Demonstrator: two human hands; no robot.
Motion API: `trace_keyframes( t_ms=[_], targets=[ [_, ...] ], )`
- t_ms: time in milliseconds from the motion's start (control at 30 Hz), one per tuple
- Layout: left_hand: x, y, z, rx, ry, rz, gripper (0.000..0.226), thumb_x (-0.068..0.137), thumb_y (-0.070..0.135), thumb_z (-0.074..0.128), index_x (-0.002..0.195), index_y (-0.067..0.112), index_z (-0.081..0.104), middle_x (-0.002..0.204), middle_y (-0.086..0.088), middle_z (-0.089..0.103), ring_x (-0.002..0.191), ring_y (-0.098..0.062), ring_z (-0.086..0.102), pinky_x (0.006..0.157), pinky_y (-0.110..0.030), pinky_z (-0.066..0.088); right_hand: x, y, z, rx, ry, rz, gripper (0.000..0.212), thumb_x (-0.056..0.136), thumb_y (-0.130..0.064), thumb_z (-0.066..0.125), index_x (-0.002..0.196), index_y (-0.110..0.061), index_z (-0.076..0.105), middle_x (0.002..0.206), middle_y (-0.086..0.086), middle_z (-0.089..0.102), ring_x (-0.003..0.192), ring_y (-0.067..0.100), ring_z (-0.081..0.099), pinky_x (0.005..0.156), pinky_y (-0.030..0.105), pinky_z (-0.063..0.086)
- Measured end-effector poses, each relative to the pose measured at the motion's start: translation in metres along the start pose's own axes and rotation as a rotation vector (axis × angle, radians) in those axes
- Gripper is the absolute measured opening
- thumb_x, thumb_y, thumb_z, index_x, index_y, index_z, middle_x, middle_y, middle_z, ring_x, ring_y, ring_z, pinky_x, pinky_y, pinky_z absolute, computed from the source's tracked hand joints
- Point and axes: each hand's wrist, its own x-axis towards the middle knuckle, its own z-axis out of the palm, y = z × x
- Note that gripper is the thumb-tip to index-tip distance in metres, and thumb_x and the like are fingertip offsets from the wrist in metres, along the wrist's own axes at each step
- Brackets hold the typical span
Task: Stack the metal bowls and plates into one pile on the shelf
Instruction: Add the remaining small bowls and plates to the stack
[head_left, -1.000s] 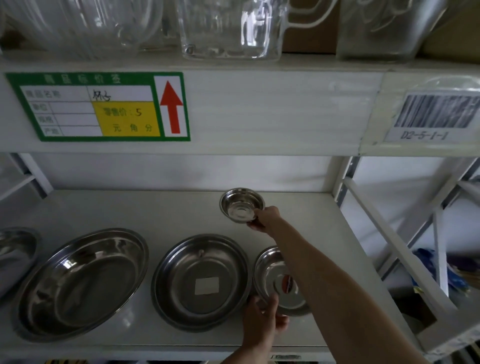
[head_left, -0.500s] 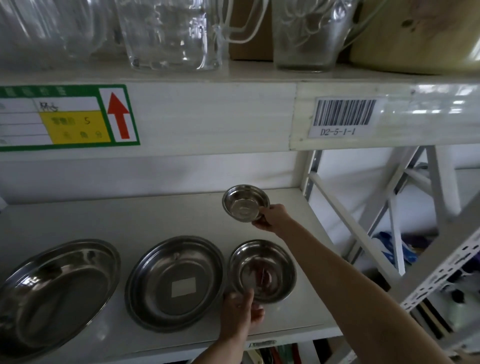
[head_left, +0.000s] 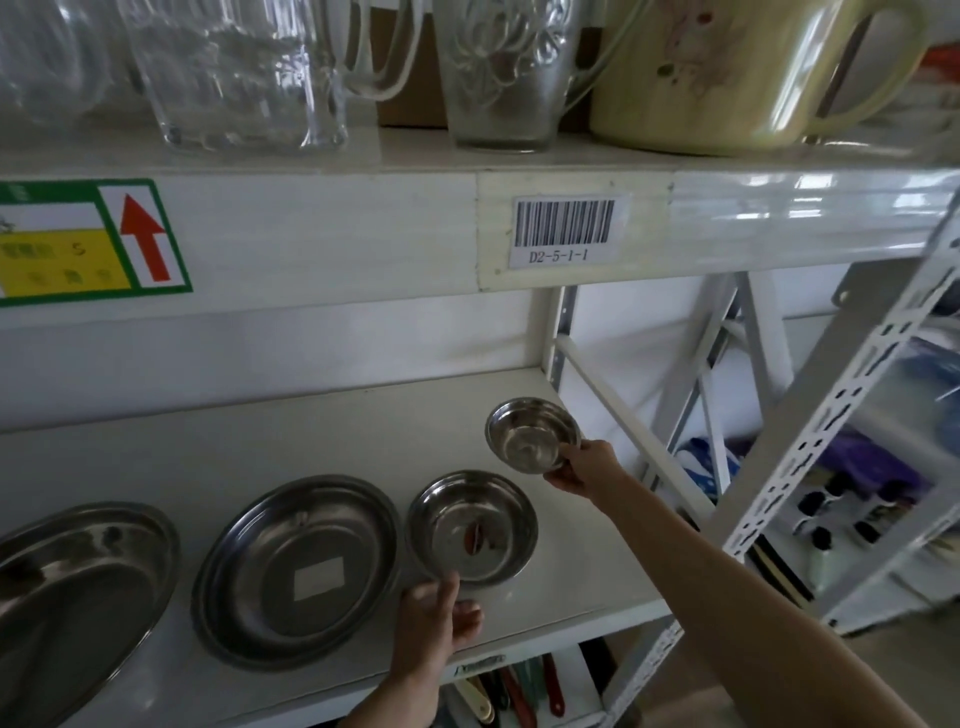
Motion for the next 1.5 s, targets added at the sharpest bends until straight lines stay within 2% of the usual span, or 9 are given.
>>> trace_keyframes(
  t_ms=[333, 467, 567, 733, 933, 1067, 1133, 1267, 1500],
  targets=[
    [-0.009, -0.001, 0.000, -0.006, -0.041, 0.026, 0.036, 0.089, 0.019, 0.063, 0.112, -0.008, 0.056, 0.092, -0.033, 0.066, 0.071, -0.034, 0.065, 0.051, -0.033, 0.060, -0.018, 0.031, -0.046, 0.027, 0.110, 0.106, 0.017, 0.088, 0.002, 0.058, 0.104, 0.005, 0.064, 0.102, 0.027, 0.067, 0.088, 0.038, 0.068, 0.060, 0.040, 0.059],
    [-0.013, -0.002, 0.000, -0.022, -0.048, 0.036, 0.039, 0.090, 0.019, 0.062, 0.118, -0.007, 0.052, 0.095, -0.036, 0.065, 0.075, -0.035, 0.065, 0.053, -0.033, 0.060, -0.036, 0.039, -0.055, 0.035, 0.125, 0.154, 0.006, 0.091, 0.005, 0.054, 0.093, 0.003, 0.059, 0.091, 0.024, 0.063, 0.079, 0.035, 0.065, 0.073, 0.046, 0.060],
    [-0.014, -0.003, -0.002, -0.021, -0.054, 0.041, 0.041, 0.090, 0.020, 0.062, 0.119, -0.007, 0.050, 0.097, -0.037, 0.065, 0.075, -0.036, 0.067, 0.056, -0.034, 0.060, -0.039, 0.046, -0.061, 0.043, 0.122, 0.185, 0.007, 0.093, 0.004, 0.053, 0.098, 0.000, 0.057, 0.102, 0.026, 0.063, 0.087, 0.037, 0.065, 0.081, 0.050, 0.058],
    [-0.018, -0.002, -0.006, -0.021, -0.056, 0.047, 0.044, 0.090, 0.023, 0.063, 0.119, -0.007, 0.051, 0.096, -0.038, 0.066, 0.075, -0.037, 0.067, 0.063, -0.037, 0.061, -0.043, 0.056, -0.065, 0.045, 0.140, 0.189, 0.016, 0.091, 0.005, 0.054, 0.080, -0.007, 0.054, 0.108, 0.027, 0.060, 0.101, 0.043, 0.062, 0.087, 0.055, 0.055],
    [-0.025, -0.001, -0.009, -0.024, -0.039, 0.040, 0.043, 0.091, 0.020, 0.061, 0.121, -0.008, 0.048, 0.097, -0.040, 0.064, 0.071, -0.036, 0.066, 0.052, -0.032, 0.059, -0.048, 0.065, -0.067, 0.003, 0.161, 0.178, 0.019, 0.093, 0.003, 0.052, 0.077, -0.006, 0.052, 0.084, 0.022, 0.057, 0.080, 0.038, 0.061, 0.092, 0.057, 0.053],
    [-0.027, 0.001, -0.011, -0.033, -0.014, 0.013, 0.043, 0.091, 0.017, 0.061, 0.122, -0.010, 0.047, 0.089, -0.038, 0.064, 0.068, -0.035, 0.064, 0.047, -0.031, 0.058, -0.048, 0.072, -0.069, -0.085, 0.183, 0.135, 0.011, 0.095, -0.009, 0.054, 0.094, 0.001, 0.056, 0.090, 0.026, 0.062, 0.073, 0.039, 0.066, 0.083, 0.058, 0.057],
    [-0.029, 0.001, -0.011, -0.029, -0.012, 0.005, 0.041, 0.092, 0.017, 0.060, 0.121, -0.010, 0.048, 0.092, -0.039, 0.064, 0.068, -0.035, 0.065, 0.048, -0.031, 0.058, -0.045, 0.077, -0.073, -0.145, 0.186, 0.121, 0.028, 0.094, -0.017, 0.057, 0.111, 0.004, 0.056, 0.099, 0.029, 0.065, 0.077, 0.040, 0.069, 0.076, 0.056, 0.059],
    [-0.034, 0.002, -0.010, -0.017, -0.021, -0.008, 0.040, 0.092, 0.018, 0.060, 0.119, -0.010, 0.050, 0.093, -0.039, 0.065, 0.067, -0.035, 0.066, 0.050, -0.033, 0.059, -0.050, 0.075, -0.078, -0.174, 0.211, 0.090, 0.034, 0.094, -0.021, 0.059, 0.121, -0.002, 0.055, 0.112, 0.027, 0.063, 0.084, 0.037, 0.068, 0.050, 0.034, 0.059],
    [-0.047, 0.008, 0.001, -0.012, -0.065, -0.023, 0.039, 0.092, 0.022, 0.060, 0.112, -0.010, 0.051, 0.094, -0.036, 0.066, 0.074, -0.035, 0.066, 0.056, -0.033, 0.061, -0.068, 0.069, -0.089, -0.250, 0.237, 0.103, 0.022, 0.093, -0.024, 0.061, 0.106, -0.008, 0.055, 0.103, 0.017, 0.061, 0.069, 0.026, 0.067, 0.057, 0.032, 0.059]
  ],
)
